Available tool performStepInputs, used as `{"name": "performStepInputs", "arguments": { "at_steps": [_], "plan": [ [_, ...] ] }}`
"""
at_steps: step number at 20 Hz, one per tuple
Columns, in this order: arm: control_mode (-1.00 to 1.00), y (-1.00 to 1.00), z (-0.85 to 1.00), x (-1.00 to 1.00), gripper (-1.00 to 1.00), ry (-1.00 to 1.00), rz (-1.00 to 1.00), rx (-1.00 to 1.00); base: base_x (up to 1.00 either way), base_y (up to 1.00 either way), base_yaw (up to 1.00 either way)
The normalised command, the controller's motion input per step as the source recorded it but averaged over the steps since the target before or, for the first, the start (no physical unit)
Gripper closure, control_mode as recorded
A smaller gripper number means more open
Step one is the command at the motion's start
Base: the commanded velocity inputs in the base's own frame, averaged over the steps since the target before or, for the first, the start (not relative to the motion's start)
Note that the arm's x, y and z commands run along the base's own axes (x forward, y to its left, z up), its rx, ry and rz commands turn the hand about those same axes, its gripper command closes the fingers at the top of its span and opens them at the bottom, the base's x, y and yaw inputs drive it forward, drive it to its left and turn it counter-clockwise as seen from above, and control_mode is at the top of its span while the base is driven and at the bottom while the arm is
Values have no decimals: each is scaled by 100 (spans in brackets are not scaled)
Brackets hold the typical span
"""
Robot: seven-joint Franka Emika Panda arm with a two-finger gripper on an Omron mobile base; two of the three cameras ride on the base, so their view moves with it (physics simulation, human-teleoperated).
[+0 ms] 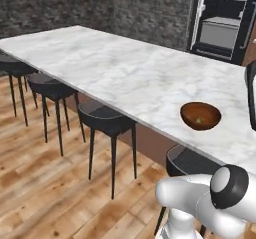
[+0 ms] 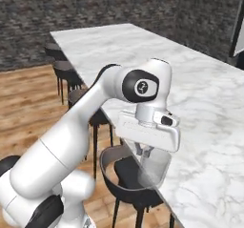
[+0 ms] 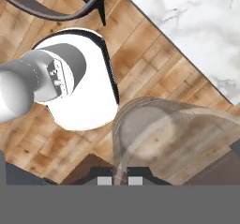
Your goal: There is a bowl on the dining counter. Grab a lemon wedge from the fridge and place it in the bowl. Then get the liquor bottle and glass cup from the cabinet and place them next to the bowl.
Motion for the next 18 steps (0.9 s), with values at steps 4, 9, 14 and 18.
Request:
{"name": "performStepInputs", "arguments": {
  "at_steps": [4,9,14,18],
  "plan": [
    [100,0,0,0,100,0,0,0,23,23,-63],
    [100,0,0,0,100,0,0,0,12,23,-61],
    [100,0,0,0,100,0,0,0,2,50,-53],
    [100,0,0,0,100,0,0,0,0,74,-40]
  ]
}}
